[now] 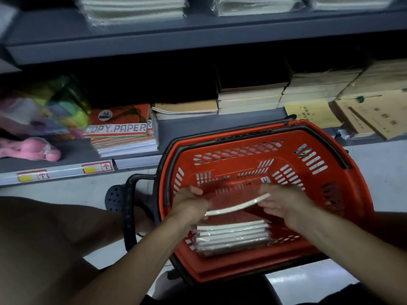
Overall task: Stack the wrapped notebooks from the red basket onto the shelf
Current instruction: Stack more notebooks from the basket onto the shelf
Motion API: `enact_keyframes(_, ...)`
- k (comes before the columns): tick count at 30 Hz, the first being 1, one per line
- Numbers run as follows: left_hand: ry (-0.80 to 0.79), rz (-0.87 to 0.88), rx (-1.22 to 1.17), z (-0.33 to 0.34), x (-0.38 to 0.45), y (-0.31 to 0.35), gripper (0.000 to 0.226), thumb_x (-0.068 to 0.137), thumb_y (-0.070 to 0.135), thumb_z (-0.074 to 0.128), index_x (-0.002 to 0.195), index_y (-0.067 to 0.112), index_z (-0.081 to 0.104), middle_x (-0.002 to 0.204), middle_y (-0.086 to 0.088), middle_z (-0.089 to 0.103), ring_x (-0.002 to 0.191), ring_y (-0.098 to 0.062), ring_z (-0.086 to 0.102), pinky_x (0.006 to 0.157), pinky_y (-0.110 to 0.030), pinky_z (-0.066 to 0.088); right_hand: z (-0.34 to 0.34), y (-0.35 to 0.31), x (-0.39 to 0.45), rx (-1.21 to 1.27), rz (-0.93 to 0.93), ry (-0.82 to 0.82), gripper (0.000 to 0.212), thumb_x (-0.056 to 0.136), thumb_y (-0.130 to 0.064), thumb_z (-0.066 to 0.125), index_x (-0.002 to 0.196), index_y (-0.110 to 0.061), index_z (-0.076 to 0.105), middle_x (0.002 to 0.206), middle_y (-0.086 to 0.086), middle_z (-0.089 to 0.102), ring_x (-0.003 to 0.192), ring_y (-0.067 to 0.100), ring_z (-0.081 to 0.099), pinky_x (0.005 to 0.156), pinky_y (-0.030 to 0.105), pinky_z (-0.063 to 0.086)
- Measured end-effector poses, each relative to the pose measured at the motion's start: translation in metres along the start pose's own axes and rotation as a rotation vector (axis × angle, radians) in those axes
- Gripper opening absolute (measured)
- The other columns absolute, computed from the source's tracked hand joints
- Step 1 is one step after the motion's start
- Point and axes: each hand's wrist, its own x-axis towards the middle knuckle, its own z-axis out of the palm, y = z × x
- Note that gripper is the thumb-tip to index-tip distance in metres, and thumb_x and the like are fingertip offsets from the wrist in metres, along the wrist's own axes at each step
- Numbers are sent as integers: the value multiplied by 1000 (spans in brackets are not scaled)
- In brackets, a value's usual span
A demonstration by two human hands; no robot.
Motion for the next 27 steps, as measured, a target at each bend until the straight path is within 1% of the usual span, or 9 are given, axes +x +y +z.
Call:
enact_keyframes(1, 5, 29, -67, -3, -6, 5, 41, 70, 10, 84, 103, 18, 63, 93, -1, 70, 77, -13, 69, 63, -22, 56, -2, -15, -11, 57, -30, -12, 6, 87, -2, 68, 91, -1, 72, 83, 17, 75, 73, 28, 70, 65, 33, 58)
enact_keyframes(4, 43, 152, -351, -16, -33, 25, 41, 67, 5, 87, 103, 8, 66, 85, -4, 72, 70, -11, 66, 56, -11, 50, -13, -52, -45, 215, -154, -1, 17, 88, 5, 61, 76, -4, 68, 76, 12, 74, 60, 18, 71, 49, 29, 60)
enact_keyframes(6, -2, 206, -527, -33, -52, 39, 45, 65, 9, 90, 105, 6, 69, 97, -9, 74, 86, -16, 69, 78, -14, 53, -21, -66, -70, 272, -230, -49, 15, 90, 4, 58, 79, 1, 69, 87, 15, 77, 70, 20, 74, 55, 30, 61)
enact_keyframes(9, -117, 291, -618, -61, -83, 54, 65, 50, 23, 96, 109, 14, 70, 114, -12, 73, 108, -25, 69, 107, -41, 47, -32, -79, -108, 309, -299, -122, 12, 90, 0, 62, 94, 9, 70, 100, 17, 77, 89, 25, 75, 65, 31, 62)
enact_keyframes(12, -180, 404, -645, -84, -113, 64, 67, 52, 21, 94, 114, 14, 69, 120, -14, 71, 108, -26, 70, 103, -41, 51, -36, -88, -142, 324, -411, -159, 16, 91, -4, 64, 99, 8, 70, 100, 18, 77, 89, 26, 76, 65, 31, 62)
enact_keyframes(16, -127, 645, -704, -118, -147, 81, 45, 70, 5, 84, 112, 9, 69, 118, -15, 72, 106, -19, 70, 86, -21, 56, -28, -104, -182, 358, -615, -205, 12, 91, -2, 60, 90, 6, 69, 81, 14, 75, 79, 27, 76, 63, 30, 60)
enact_keyframes(19, -68, 799, -730, -149, -168, 92, 38, 75, 8, 78, 112, 13, 72, 115, -6, 73, 105, -15, 70, 81, -20, 51, -11, -118, -203, 428, -696, -202, 14, 89, -3, 63, 101, 2, 68, 90, 20, 76, 80, 29, 75, 62, 33, 58)
enact_keyframes(23, -19, 945, -806, -185, -179, 101, 35, 73, 4, 74, 107, 13, 72, 107, 0, 74, 95, -8, 71, 73, -13, 54, 15, -139, -216, 444, -784, -218, 22, 88, -6, 68, 110, -7, 67, 96, 13, 76, 86, 25, 73, 77, 40, 55)
enact_keyframes(27, 45, 1022, -826, -209, -172, 114, 33, 85, -5, 67, 113, 12, 68, 108, 3, 74, 95, -6, 71, 74, -16, 55, 44, -165, -215, 429, -879, -288, 28, 92, -6, 66, 119, -12, 63, 104, 8, 77, 98, 20, 73, 84, 34, 55)
